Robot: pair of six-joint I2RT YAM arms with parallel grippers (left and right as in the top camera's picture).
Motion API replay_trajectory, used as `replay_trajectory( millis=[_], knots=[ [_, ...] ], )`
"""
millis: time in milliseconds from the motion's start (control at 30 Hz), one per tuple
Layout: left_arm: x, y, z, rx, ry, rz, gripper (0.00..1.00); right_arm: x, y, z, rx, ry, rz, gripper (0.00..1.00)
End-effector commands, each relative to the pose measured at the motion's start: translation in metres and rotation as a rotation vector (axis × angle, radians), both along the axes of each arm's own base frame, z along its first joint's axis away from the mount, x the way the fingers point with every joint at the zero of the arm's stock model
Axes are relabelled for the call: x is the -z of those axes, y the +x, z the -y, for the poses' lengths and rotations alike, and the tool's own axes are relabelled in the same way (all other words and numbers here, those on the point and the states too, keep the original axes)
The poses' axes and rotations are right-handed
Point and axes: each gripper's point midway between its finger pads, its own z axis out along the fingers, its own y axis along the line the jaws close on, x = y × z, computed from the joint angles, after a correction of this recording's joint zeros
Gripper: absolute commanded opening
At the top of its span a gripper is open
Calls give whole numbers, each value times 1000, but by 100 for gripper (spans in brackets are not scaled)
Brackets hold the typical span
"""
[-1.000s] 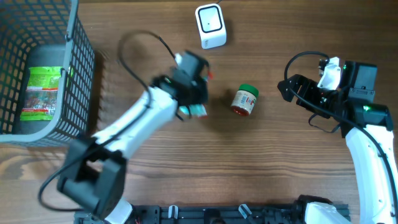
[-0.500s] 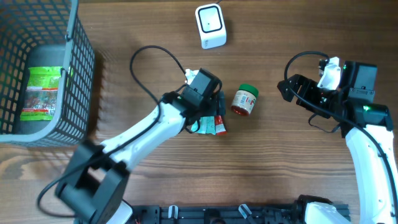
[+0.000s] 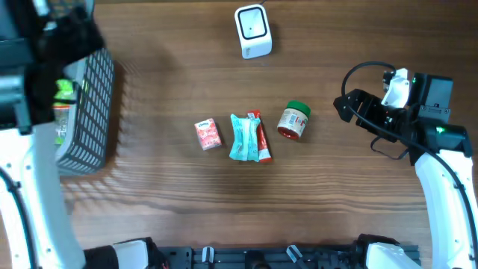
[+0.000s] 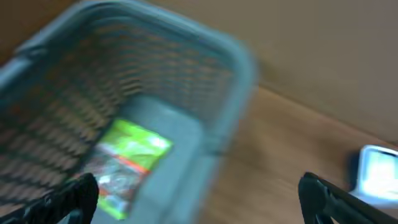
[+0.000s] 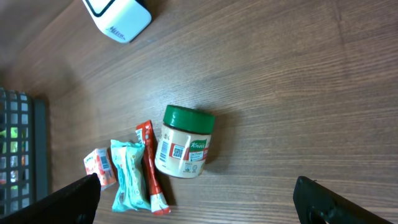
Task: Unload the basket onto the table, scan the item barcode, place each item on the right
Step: 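Grasp the Haribo gummy bag in the basket with the left gripper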
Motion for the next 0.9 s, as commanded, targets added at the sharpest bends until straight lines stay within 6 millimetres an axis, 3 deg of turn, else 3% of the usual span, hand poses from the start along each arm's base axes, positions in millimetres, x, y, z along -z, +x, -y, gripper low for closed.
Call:
replay_trajectory(
  millis=[0, 100, 133, 200, 333, 467, 500, 533, 567, 600, 667, 700, 767, 833, 867],
  knots=[
    [62, 2, -82, -113, 40, -210, 100, -4, 4, 2, 8, -1, 9, 100],
    [134, -1, -125, -185, -37, -391, 100, -4, 4, 2, 8, -1, 9, 100],
    [163, -4, -128, -154, -60, -482, 100, -4, 4, 2, 8, -2, 9, 100],
    [242, -10, -130, -105, -131, -695, 100, -4, 4, 2, 8, -1, 9, 100],
    [334, -9, -130, -78, -214, -883, 100, -4, 4, 2, 8, -1, 9, 100],
    [369, -10, -130, -73, -239, -936, 100, -4, 4, 2, 8, -1, 9, 100],
    [373, -10, -131, -74, -241, -940, 80, -4, 4, 2, 8, -1, 9, 100],
    [374, -9, -132, -76, -242, -937, 34, -4, 4, 2, 8, -1, 9, 100],
    [372, -10, -133, -77, -241, -935, 4, -4, 4, 2, 8, -1, 9, 100],
    [364, -8, -134, -81, -233, -918, 4, -4, 4, 2, 8, -1, 9, 100],
    [328, 1, -139, -92, -205, -851, 4, -4, 4, 2, 8, -1, 9, 100],
    [283, 11, -144, -139, -186, -752, 4, -4, 4, 2, 8, -1, 9, 100],
    [179, 30, -134, -109, -174, -494, 4, -4, 4, 2, 8, -1, 9, 100],
    [78, 22, -117, -112, -147, -248, 4, -4, 4, 2, 8, -1, 9, 100],
    [40, 12, -107, -105, -127, -151, 4, -4, 4, 2, 8, -1, 9, 100]
  ],
)
